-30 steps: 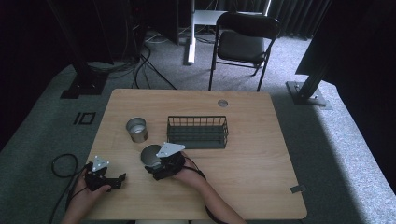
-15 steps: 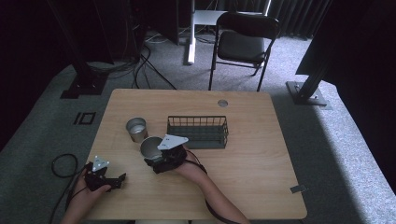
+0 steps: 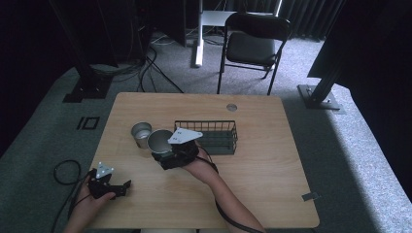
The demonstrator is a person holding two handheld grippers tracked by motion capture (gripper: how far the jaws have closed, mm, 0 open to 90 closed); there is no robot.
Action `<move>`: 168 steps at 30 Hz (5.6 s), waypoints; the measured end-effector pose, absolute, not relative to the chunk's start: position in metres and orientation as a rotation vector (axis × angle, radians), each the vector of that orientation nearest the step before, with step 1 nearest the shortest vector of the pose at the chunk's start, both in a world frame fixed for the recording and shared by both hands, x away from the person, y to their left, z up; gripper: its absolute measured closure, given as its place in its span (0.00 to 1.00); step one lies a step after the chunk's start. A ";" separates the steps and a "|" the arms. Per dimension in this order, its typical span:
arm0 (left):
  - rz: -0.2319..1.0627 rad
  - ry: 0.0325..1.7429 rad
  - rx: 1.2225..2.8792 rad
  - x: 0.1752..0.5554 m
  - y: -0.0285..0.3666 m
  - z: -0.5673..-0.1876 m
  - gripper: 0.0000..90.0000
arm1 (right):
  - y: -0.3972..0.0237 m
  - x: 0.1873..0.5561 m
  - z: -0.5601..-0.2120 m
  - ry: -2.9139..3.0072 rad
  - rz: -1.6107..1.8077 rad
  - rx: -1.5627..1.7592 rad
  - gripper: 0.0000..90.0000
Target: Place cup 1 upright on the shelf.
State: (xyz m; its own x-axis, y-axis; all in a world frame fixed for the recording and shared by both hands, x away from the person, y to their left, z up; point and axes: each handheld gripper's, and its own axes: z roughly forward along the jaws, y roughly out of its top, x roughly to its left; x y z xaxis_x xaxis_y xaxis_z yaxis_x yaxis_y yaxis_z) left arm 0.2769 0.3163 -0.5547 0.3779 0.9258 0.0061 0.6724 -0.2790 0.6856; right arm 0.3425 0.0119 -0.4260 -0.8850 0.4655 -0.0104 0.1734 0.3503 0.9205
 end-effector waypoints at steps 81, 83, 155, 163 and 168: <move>0.553 1.371 2.043 0.277 0.316 -0.555 0.02 | -0.097 0.417 -0.467 1.822 1.113 1.322 0.16; 0.553 1.371 2.043 0.277 0.316 -0.555 0.02 | -0.097 0.415 -0.467 1.823 1.114 1.320 0.16; 0.553 1.371 2.043 0.277 0.316 -0.555 0.02 | -0.126 0.361 -0.475 1.894 1.212 1.220 0.12; 0.553 1.371 2.044 0.277 0.316 -0.555 0.02 | -0.139 0.351 -0.480 1.926 1.241 1.190 0.12; 0.553 1.370 2.044 0.277 0.316 -0.555 0.02 | -0.148 0.345 -0.486 1.955 1.242 1.174 0.12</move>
State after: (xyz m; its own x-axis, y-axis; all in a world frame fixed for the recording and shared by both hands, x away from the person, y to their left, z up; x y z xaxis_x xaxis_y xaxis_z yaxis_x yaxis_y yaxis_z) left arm 0.2768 0.3162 -0.5550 0.3772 0.9261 0.0068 0.6713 -0.2785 0.6868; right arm 0.3454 -0.1483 -0.4855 -0.4758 0.8795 0.0112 0.3838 0.1962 0.9023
